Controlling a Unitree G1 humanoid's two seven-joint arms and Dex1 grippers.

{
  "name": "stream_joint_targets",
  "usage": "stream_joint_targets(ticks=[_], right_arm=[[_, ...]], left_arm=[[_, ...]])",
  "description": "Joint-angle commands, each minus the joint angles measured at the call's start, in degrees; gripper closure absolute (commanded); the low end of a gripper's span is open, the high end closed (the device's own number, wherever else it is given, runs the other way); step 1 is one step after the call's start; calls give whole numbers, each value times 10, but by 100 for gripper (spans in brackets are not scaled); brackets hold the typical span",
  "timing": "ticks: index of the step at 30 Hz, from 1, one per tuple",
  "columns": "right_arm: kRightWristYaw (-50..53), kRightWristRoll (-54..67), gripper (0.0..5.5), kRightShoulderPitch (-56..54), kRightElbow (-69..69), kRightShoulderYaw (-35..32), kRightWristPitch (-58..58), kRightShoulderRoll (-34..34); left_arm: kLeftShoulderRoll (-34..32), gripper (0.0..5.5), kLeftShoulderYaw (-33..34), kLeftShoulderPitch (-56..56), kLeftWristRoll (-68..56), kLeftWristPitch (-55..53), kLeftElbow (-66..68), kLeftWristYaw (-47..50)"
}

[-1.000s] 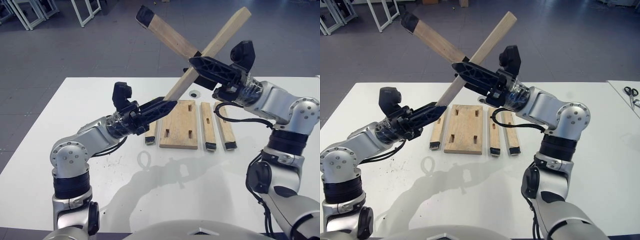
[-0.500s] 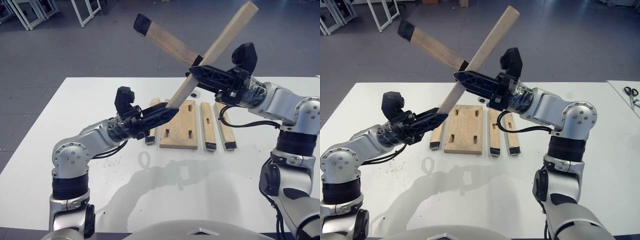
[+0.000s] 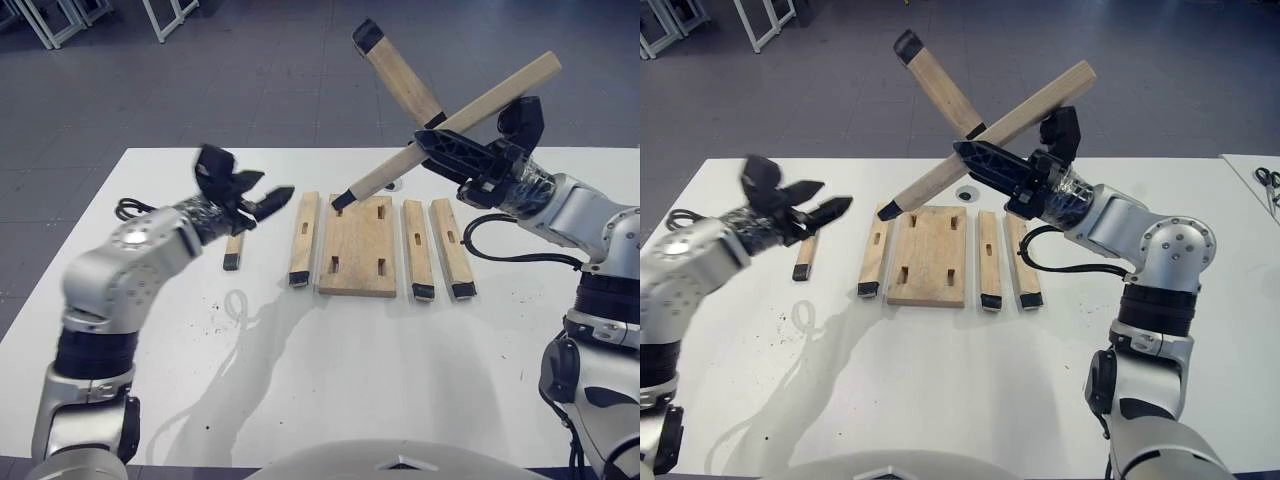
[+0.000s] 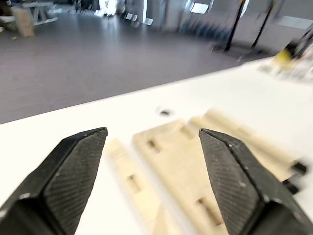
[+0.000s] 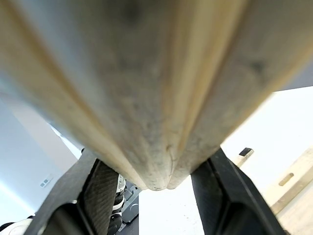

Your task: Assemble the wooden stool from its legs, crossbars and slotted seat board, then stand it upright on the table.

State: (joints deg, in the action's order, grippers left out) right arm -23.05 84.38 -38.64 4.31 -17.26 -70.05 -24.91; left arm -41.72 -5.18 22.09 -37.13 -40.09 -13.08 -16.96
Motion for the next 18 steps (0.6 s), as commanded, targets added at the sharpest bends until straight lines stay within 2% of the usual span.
stream_joint_targets(ticks=[1,6,9,12,16,18], right_arm=[[-2,-38,347,-13,5,-28,49,-20],[17,-52,347,-3,1,-29,69,-3],[22,-53,347,-5,6,-34,76,2],[28,-54,347,-4,0,-33,80,8],[28,-72,347,1,-4,-27,86,6],[9,-134,347,6,-4,8,102,-10]], left_arm=[[52,204,-367,87,412,137,110,5],[90,204,-393,77,479,184,169,-28],[86,204,-423,71,550,224,207,-61],[70,204,-428,54,589,220,200,-115],[-12,204,-432,3,580,177,57,-273],[-80,204,-413,-36,543,171,-44,-344]])
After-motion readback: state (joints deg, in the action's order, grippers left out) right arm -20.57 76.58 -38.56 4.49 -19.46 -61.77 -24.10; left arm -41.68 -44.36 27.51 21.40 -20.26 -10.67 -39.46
